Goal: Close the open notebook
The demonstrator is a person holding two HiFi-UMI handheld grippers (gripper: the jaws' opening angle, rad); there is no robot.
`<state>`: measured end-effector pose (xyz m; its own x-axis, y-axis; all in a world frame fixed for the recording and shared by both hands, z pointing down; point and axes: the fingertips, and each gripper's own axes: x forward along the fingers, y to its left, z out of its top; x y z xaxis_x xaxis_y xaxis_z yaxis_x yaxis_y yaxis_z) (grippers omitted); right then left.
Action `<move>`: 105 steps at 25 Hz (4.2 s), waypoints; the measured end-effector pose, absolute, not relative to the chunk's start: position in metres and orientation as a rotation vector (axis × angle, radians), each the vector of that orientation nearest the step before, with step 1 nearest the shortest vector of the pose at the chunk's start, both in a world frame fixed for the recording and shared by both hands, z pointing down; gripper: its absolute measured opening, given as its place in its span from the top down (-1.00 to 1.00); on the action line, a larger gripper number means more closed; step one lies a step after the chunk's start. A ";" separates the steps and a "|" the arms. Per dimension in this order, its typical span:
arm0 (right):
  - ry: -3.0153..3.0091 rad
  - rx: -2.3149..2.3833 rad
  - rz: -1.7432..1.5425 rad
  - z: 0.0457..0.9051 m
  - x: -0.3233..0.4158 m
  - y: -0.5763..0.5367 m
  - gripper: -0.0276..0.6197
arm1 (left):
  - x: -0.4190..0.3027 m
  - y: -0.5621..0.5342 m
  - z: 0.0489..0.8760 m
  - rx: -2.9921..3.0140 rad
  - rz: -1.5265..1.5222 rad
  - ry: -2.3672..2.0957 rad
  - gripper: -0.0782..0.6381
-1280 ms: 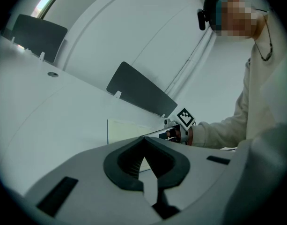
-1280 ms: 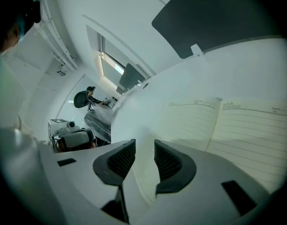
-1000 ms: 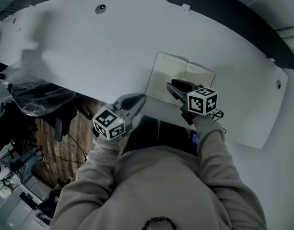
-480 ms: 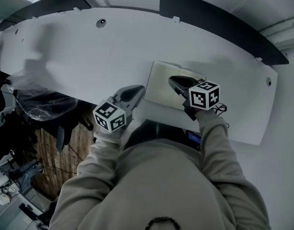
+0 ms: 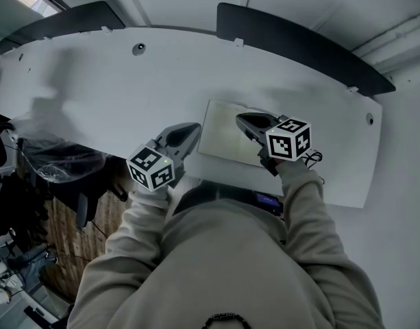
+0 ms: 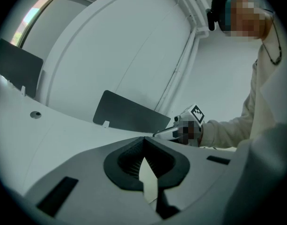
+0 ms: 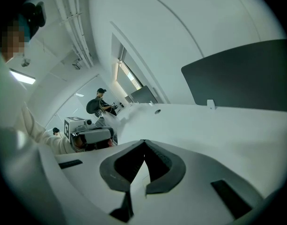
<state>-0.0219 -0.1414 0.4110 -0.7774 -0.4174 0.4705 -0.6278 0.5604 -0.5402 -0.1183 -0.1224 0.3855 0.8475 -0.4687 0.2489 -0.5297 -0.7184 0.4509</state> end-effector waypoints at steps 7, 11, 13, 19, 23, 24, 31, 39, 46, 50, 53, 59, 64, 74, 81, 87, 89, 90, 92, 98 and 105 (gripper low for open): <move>-2.518 0.948 0.990 0.386 -0.002 -0.134 0.85 | -0.092 -0.126 0.355 2.581 0.124 -0.648 0.77; -2.535 1.005 0.935 0.361 0.021 -0.130 0.85 | -0.071 -0.132 0.332 2.634 0.099 -0.603 0.77; -2.547 1.039 0.903 0.345 0.034 -0.128 0.85 | -0.060 -0.132 0.323 2.660 0.103 -0.574 0.77; -2.559 1.160 0.803 0.299 0.075 -0.115 0.85 | -0.035 -0.123 0.296 2.731 0.127 -0.483 0.77; -2.571 1.206 0.764 0.283 0.093 -0.104 0.85 | -0.028 -0.118 0.289 2.759 0.157 -0.455 0.77; -2.576 1.220 0.759 0.281 0.097 -0.103 0.85 | -0.027 -0.117 0.286 2.763 0.156 -0.452 0.77; -2.604 1.303 0.720 0.266 0.107 -0.091 0.85 | -0.022 -0.121 0.259 2.794 0.119 -0.468 0.77; -2.586 1.367 0.735 0.267 0.131 -0.080 0.85 | 0.001 -0.119 0.250 2.812 0.133 -0.429 0.77; -2.596 1.355 0.782 0.286 0.133 -0.079 0.85 | 0.001 -0.120 0.271 2.770 0.182 -0.427 0.77; -2.594 1.348 0.801 0.292 0.131 -0.080 0.85 | -0.001 -0.120 0.275 2.756 0.201 -0.433 0.77; -2.593 1.346 0.803 0.295 0.132 -0.081 0.85 | -0.001 -0.119 0.279 2.751 0.210 -0.430 0.77; -2.592 1.340 0.806 0.295 0.134 -0.079 0.85 | 0.005 -0.114 0.283 2.743 0.220 -0.409 0.77; -2.594 1.332 0.801 0.295 0.136 -0.083 0.85 | 0.006 -0.114 0.286 2.736 0.236 -0.396 0.77; -2.592 1.310 0.804 0.298 0.132 -0.084 0.85 | 0.011 -0.110 0.280 2.755 0.229 -0.376 0.77; -2.593 1.311 0.802 0.300 0.133 -0.085 0.85 | 0.015 -0.109 0.279 2.759 0.217 -0.368 0.77; -2.590 1.330 0.805 0.299 0.132 -0.086 0.85 | 0.016 -0.110 0.277 2.744 0.216 -0.380 0.77; -2.585 1.325 0.797 0.299 0.132 -0.086 0.85 | 0.016 -0.109 0.277 2.750 0.217 -0.373 0.77; -2.584 1.323 0.794 0.300 0.132 -0.086 0.85 | 0.016 -0.109 0.277 2.752 0.219 -0.370 0.77; -2.587 1.322 0.797 0.300 0.132 -0.086 0.85 | 0.016 -0.109 0.278 2.751 0.216 -0.371 0.77; -2.584 1.328 0.808 0.301 0.131 -0.086 0.85 | 0.016 -0.110 0.279 2.743 0.214 -0.370 0.77; -2.579 1.328 0.813 0.304 0.132 -0.085 0.85 | 0.018 -0.109 0.278 2.751 0.207 -0.358 0.77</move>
